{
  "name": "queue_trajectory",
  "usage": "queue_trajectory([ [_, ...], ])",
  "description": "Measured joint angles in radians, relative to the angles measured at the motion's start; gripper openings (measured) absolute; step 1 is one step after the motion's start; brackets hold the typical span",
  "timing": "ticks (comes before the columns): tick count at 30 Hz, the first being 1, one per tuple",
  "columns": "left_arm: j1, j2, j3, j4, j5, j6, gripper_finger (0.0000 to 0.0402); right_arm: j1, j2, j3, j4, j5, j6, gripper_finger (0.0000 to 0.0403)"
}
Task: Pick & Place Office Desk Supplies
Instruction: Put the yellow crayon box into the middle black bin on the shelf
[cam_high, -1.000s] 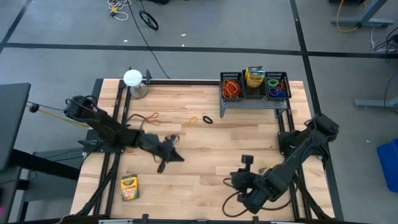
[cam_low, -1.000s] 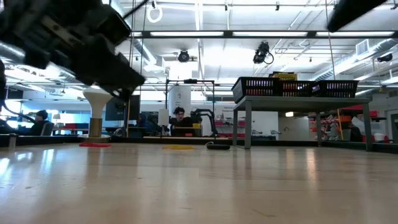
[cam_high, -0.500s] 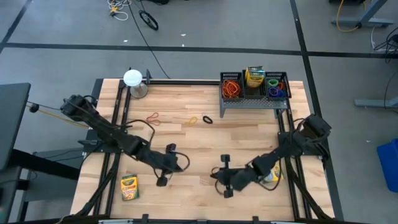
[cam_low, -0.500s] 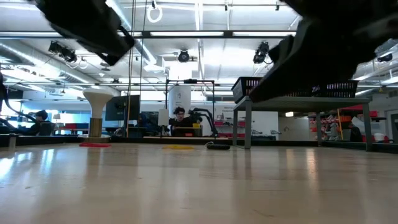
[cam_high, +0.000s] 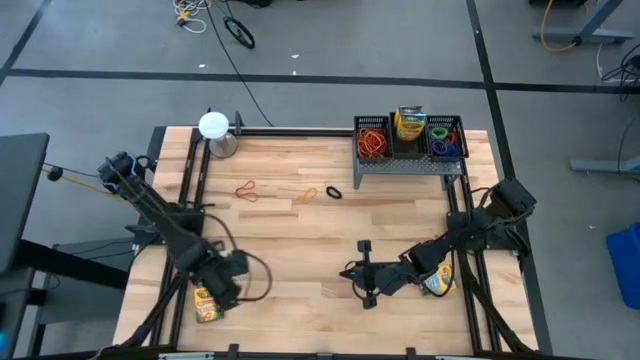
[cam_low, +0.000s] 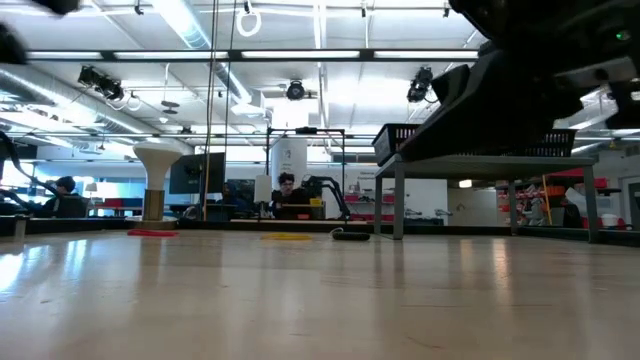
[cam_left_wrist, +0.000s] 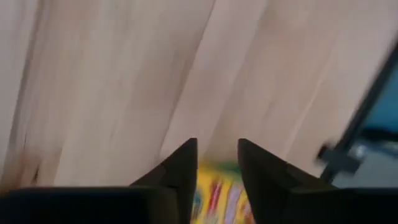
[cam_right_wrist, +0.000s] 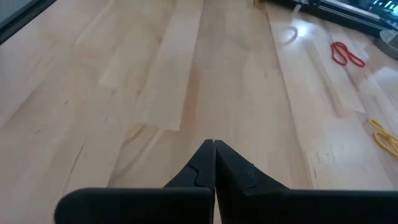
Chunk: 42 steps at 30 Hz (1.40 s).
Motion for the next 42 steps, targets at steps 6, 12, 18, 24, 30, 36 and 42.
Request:
queue_trajectory([
  [6, -0.127, -0.002, -0.118, -0.023, 0.023, -0.143, 0.0164, 0.025, 0.0, 0.0, 0.008, 0.0, -0.017, 0.0002],
  [12, -0.188, -0.032, -0.275, 0.049, 0.104, -0.253, 0.0171, 0.026, 0.001, 0.0, 0.019, -0.001, -0.017, 0.0002],
  [18, -0.221, -0.071, -0.431, 0.303, 0.141, -0.32, 0.0171, 0.026, 0.001, 0.0, 0.022, -0.001, -0.017, 0.0002],
  [24, -0.222, -0.072, -0.456, 0.369, 0.099, -0.252, 0.0167, 0.026, 0.001, 0.0, 0.029, -0.001, -0.017, 0.0002],
  [30, -0.205, -0.067, -0.46, 0.533, 0.03, -0.183, 0.0111, 0.026, 0.001, 0.0, 0.03, -0.001, -0.017, 0.0002],
  [36, -0.158, -0.066, -0.462, 0.622, -0.028, -0.044, 0.0011, 0.026, 0.001, 0.0, 0.03, -0.001, -0.017, 0.0002],
  [42, -0.036, -0.066, -0.462, 0.696, -0.065, 0.109, 0.0005, 0.026, 0.001, 0.0, 0.03, -0.002, -0.017, 0.0002],
])
